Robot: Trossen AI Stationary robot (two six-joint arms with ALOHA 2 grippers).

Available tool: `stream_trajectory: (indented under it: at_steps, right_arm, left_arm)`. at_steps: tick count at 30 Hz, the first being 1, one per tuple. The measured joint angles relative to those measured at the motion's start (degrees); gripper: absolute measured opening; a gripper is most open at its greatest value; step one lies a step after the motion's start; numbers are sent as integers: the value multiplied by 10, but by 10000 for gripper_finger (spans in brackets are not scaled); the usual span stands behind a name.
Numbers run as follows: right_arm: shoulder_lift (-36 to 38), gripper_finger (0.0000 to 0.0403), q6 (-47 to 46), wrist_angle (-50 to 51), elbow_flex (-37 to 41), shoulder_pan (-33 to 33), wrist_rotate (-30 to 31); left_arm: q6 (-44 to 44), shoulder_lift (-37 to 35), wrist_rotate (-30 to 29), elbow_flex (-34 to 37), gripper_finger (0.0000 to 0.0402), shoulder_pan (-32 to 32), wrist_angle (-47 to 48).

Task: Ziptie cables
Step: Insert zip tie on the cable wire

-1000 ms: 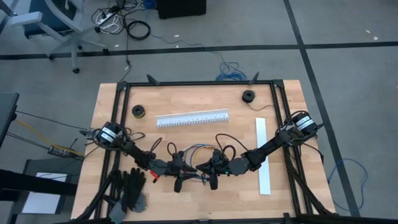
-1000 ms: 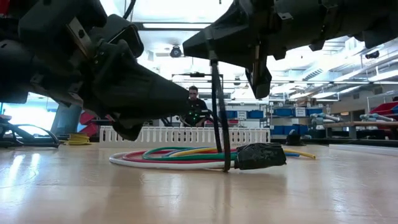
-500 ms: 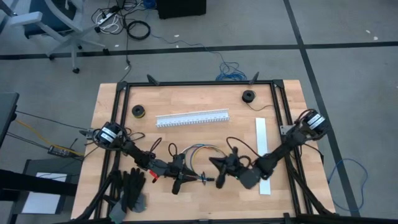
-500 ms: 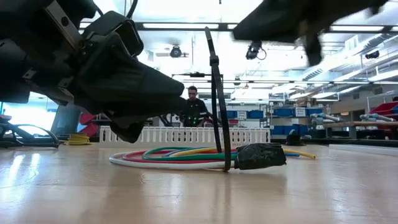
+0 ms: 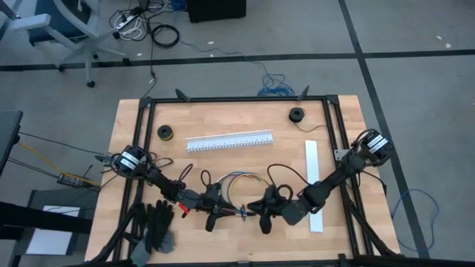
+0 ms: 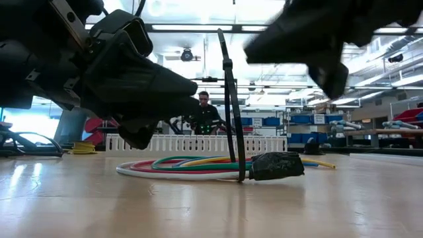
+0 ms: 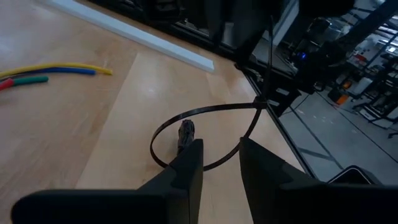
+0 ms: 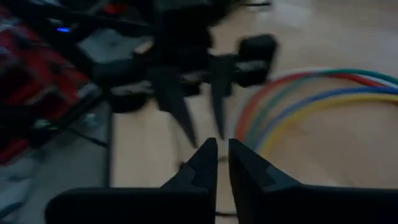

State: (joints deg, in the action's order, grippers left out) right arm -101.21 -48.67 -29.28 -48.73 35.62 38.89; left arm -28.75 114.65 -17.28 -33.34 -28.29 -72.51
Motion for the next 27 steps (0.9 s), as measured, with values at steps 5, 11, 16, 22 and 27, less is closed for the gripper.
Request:
stream_trajectory:
  at_steps: [5,11,16,22,27]
  right_arm:
    - [0,61,49,-50,0,-14,-15]
    - [0,89,42,-44,0,-25,-46]
    - [0,102,48,-59,0,-32,-75]
    - [0,101,53,-58,0,-36,-101]
    - [0,86,66,-58,0,-44,-111]
  left_arm:
    - [0,0,0,0,78,0,0]
    - [0,0,4,0,78,0,1]
    - [1,0,4,0,78,0,0]
    - [1,0,3,0,78,0,0]
    - [0,0,-27,-3,78,1,1]
